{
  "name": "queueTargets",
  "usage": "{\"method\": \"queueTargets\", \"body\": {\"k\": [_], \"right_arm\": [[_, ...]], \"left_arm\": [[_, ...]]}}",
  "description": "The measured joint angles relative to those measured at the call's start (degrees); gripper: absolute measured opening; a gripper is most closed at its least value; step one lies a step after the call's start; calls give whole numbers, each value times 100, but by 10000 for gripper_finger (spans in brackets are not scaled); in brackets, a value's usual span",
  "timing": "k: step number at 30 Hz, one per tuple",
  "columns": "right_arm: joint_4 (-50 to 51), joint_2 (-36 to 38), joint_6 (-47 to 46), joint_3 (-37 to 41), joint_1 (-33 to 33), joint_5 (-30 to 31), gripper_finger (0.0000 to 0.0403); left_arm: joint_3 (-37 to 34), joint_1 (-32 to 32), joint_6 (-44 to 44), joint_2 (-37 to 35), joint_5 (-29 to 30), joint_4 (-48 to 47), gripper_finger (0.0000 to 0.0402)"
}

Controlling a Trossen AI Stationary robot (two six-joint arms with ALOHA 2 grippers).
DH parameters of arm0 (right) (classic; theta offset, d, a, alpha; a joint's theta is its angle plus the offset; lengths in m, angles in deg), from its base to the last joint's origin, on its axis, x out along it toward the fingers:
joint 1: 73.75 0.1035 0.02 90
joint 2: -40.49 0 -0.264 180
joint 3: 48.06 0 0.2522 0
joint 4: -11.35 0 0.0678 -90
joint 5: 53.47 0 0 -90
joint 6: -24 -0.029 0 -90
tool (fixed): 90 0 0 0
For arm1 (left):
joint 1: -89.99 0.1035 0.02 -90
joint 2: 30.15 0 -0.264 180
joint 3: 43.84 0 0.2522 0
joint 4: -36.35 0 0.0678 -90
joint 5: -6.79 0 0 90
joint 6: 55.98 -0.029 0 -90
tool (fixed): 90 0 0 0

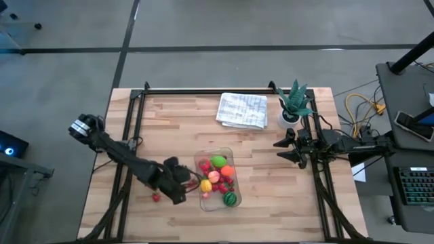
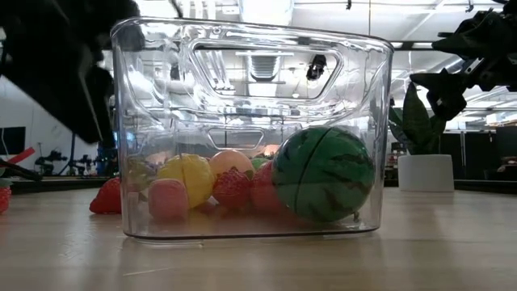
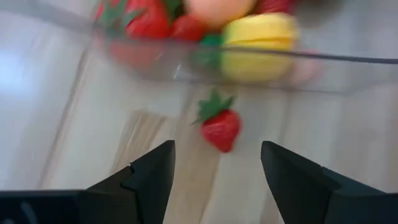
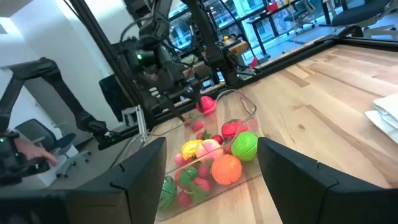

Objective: Pick and placing Produce into tupperware
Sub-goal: Put the red strawberry into the transparent bin

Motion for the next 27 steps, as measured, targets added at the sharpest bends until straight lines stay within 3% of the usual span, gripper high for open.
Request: {"method": "queueTargets", "body": {"k": [5,11,27], "right_arm": [[-1,0,0,0,0,0,242],[-2,0,0,0,0,-1,242],[-2,0,0,0,0,0,242]], "left_arm": [[-112,4,866,409,11,4,224],[-146,-26,586,697,69,770,224],[-360,-4,561,1155,140,1440,224]]}}
